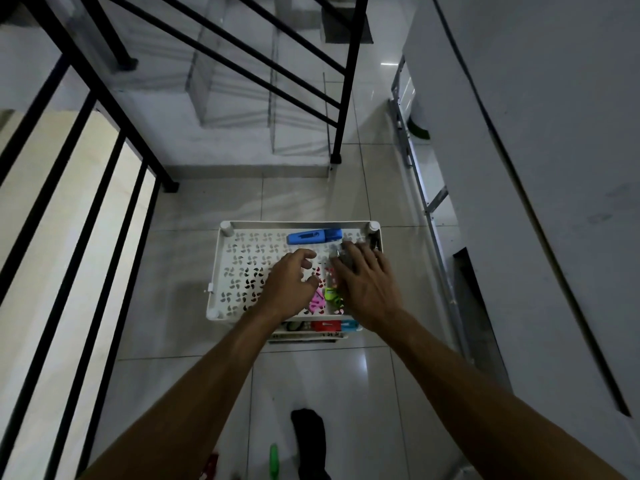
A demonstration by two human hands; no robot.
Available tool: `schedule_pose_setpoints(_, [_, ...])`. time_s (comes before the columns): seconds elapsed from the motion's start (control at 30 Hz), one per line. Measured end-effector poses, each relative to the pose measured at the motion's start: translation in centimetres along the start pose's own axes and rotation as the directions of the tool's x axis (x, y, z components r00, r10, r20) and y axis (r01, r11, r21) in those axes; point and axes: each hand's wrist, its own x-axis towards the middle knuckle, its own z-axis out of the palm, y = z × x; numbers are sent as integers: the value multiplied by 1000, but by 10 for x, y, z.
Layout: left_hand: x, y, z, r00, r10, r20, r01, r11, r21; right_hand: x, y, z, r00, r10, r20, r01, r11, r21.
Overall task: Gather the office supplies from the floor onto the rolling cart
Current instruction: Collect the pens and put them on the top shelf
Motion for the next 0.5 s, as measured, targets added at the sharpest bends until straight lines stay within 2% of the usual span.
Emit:
schedule_pose_setpoints(0.2, [-2,-1,3,1000,6,8,-6,1000,-1,-3,-5,7,987,146,70,-148,989,23])
schedule_pose_setpoints(0.4, [-4,-4,1,1000,6,-3,-6,1000,18,-5,0,3,989,128,69,-129,992,2])
schedule_pose_setpoints(0.5, [-4,-8,3,999,4,42,-9,991,134,-4,-1,0,994,90,60,-92,995,24])
